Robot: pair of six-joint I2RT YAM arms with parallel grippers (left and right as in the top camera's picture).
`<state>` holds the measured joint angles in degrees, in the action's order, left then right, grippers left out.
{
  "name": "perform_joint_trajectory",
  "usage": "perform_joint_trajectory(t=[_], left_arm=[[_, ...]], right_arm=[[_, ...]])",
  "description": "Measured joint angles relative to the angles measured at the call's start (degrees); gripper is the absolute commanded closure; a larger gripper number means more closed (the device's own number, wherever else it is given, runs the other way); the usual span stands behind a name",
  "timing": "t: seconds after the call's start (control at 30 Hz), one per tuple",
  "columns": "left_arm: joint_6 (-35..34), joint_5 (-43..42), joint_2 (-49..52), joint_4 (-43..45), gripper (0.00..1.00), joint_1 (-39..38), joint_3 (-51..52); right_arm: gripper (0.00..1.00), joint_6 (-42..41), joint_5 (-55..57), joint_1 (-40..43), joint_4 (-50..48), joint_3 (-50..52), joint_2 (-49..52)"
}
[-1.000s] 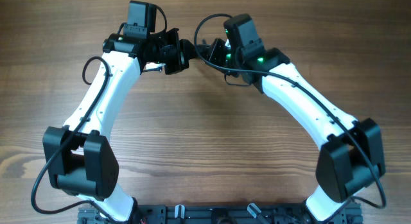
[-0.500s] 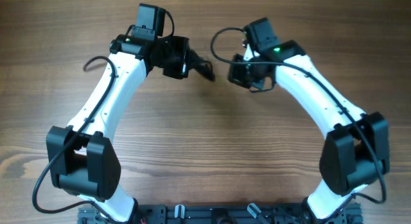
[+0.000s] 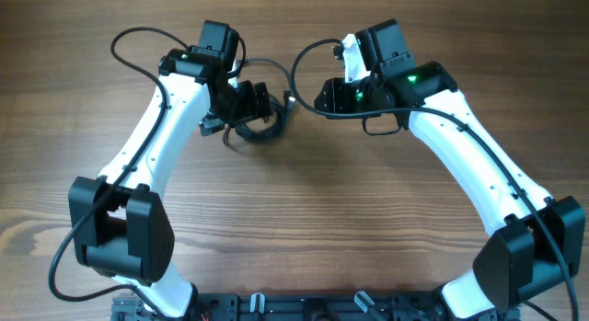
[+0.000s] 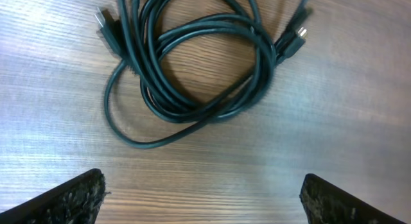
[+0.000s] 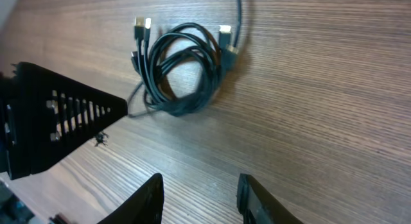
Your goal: Untangle cables
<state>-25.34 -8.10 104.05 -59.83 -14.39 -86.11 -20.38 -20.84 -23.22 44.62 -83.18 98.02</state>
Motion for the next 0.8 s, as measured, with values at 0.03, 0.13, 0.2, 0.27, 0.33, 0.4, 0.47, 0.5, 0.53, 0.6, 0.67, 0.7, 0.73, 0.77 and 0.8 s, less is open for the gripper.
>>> perform_joint_trajectory(t=[0.03, 0.13, 0.2, 0.27, 0.33, 0.4, 0.47, 0.5, 0.53, 0.6, 0.67, 0.7, 0.73, 0.77, 0.8], left_arm=[[-1.9, 0.5, 0.0, 0.2, 0.07, 0.0, 0.0], [-7.8, 1.5, 0.0, 1.7, 0.17, 0.0, 0.0], [-9.6, 1.9, 0.0, 2.7, 0.28, 0.0, 0.0], [-14.6, 1.9, 0.8, 5.5, 0.39, 0.0, 0.0], [-21.0, 2.3, 2.6, 5.8, 0.42, -0.1, 0.0], [-25.7, 3.2, 5.8, 5.9, 0.44, -0.3, 0.0], [-28.1, 3.9, 9.4, 4.5, 0.44, -0.6, 0.0], [-28.9, 4.0, 11.3, 4.1, 0.44, -0.7, 0.0], [-29.2, 4.3, 12.2, 3.9, 0.43, -0.8, 0.0], [-29.6, 4.9, 12.9, 4.5, 0.37, -0.8, 0.0], [-27.8, 5.5, 13.2, 9.9, 0.35, -0.8, 0.2], [-25.3, 5.7, 13.2, 12.7, 0.34, -0.8, 0.2], [-21.7, 5.9, 13.2, 15.4, 0.33, -0.8, 0.2], [-17.5, 6.0, 13.2, 17.3, 0.33, -0.9, 0.2], [-12.6, 6.2, 13.2, 18.9, 0.28, -1.0, 0.2]], right_arm=[[0.6, -0.5, 0.3, 0.0, 0.0, 0.0, 0.0], [0.61, -1.5, 1.0, 0.0, 0.0, 0.0, 0.0], [0.6, -1.6, 1.7, 0.0, 0.0, 0.0, 0.0], [0.61, -1.9, 2.5, 0.0, 0.0, 0.0, 0.0], [0.61, -1.9, 2.9, 0.0, 0.6, 0.0, 0.0], [0.62, -1.9, 3.3, 0.0, 1.4, 0.0, 0.0], [0.62, -1.8, 3.4, 0.0, 1.7, 0.0, 0.0], [0.62, -1.8, 3.4, 0.0, 1.7, 0.0, 0.0], [0.62, -1.6, 3.4, 0.0, 1.8, 0.0, 0.0], [0.62, -1.4, 3.4, 0.0, 1.9, 0.0, 0.0], [0.61, -1.4, 3.4, 0.0, 2.0, 0.0, 0.0], [0.61, -1.4, 3.4, 0.0, 2.1, 0.0, 0.0], [0.61, -1.2, 3.4, 0.0, 2.3, 0.0, 0.0], [0.61, -1.1, 3.5, 0.0, 2.4, 0.0, 0.0], [0.61, -1.0, 3.6, 0.0, 2.6, 0.0, 0.0]])
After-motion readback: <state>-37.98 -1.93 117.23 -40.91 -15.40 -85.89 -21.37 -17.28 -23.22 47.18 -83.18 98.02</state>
